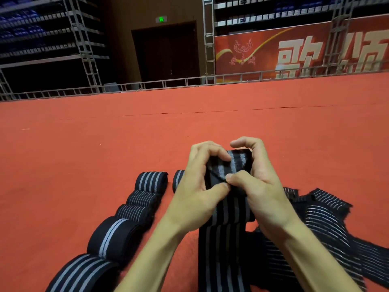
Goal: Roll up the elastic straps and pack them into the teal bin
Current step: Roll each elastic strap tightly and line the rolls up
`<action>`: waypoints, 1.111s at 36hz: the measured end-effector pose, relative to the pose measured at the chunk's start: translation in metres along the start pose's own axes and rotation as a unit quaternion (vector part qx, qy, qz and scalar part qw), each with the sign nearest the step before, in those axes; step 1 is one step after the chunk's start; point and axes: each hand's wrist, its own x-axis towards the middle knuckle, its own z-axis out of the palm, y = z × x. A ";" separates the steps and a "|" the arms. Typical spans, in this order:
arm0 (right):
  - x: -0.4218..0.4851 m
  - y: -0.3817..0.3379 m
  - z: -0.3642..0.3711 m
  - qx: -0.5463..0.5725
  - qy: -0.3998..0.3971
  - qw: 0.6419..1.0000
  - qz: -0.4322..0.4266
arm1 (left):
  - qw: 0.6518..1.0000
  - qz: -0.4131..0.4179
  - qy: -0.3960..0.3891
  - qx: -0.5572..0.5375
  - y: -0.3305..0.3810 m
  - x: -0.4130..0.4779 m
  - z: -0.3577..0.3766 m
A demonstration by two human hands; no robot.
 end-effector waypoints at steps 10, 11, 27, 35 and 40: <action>0.002 -0.003 -0.003 -0.013 -0.006 0.998 -0.054 | 0.969 -0.105 0.007 -0.224 -0.005 0.003 -0.015; 0.002 -0.002 -0.004 -0.002 -0.003 0.998 -0.058 | 0.967 -0.120 -0.002 -0.225 -0.006 0.003 -0.016; 0.000 -0.001 -0.002 0.038 -0.034 0.999 -0.019 | 0.977 -0.116 -0.032 -0.178 -0.002 0.000 -0.013; 0.001 -0.008 -0.002 0.164 -0.040 0.982 0.086 | 0.993 -0.041 0.027 -0.107 -0.005 0.003 -0.021; 0.001 -0.013 -0.005 0.145 -0.027 0.983 0.114 | 0.997 0.047 0.062 0.027 -0.010 0.004 -0.015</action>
